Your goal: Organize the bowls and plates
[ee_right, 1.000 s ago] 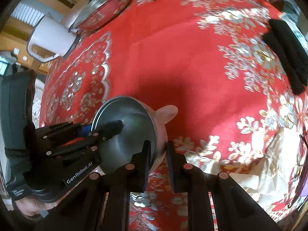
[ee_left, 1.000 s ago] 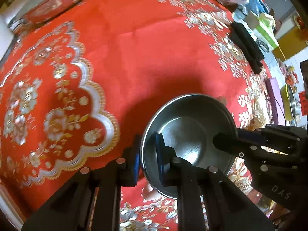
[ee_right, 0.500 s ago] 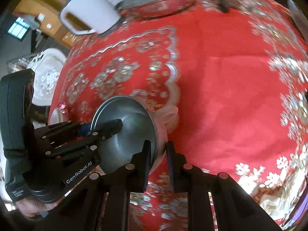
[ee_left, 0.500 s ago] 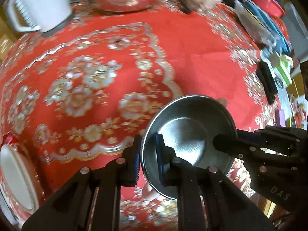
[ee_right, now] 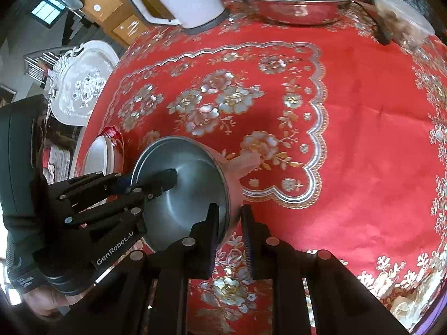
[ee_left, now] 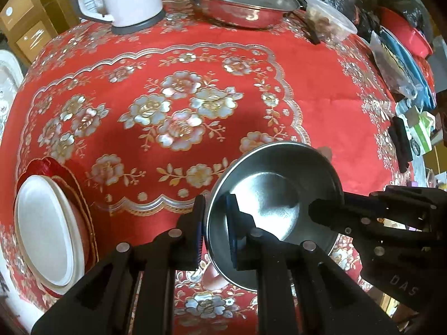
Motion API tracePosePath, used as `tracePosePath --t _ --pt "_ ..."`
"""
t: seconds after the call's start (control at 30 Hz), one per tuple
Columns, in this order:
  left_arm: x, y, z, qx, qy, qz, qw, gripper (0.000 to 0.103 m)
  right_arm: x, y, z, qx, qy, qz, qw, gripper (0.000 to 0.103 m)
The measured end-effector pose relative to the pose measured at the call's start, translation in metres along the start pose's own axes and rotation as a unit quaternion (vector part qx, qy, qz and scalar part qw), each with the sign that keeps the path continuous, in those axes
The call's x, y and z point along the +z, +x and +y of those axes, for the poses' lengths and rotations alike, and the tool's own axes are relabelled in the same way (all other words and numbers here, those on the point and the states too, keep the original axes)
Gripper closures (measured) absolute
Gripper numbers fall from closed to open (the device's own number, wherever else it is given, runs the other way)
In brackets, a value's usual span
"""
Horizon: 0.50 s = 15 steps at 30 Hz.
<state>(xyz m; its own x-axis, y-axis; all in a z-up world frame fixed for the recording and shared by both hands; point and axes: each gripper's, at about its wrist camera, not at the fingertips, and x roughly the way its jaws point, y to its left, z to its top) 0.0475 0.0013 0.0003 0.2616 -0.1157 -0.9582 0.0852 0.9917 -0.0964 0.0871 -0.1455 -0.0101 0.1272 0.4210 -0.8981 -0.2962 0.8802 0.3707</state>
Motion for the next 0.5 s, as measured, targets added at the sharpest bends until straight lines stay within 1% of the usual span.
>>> tracePosePath --t 0.2,0.5 --pt "-0.0019 -0.0015 0.0057 -0.001 -0.006 -0.003 1.0 0.09 0.0008 0.0007 0.007 -0.002 -0.005 0.003 1.0 0.086" --pt "-0.0022 -0.0015 0.0044 -0.003 -0.004 -0.002 1.0 0.09 0.0011 0.0003 0.0081 -0.006 -0.002 0.003 1.0 0.086"
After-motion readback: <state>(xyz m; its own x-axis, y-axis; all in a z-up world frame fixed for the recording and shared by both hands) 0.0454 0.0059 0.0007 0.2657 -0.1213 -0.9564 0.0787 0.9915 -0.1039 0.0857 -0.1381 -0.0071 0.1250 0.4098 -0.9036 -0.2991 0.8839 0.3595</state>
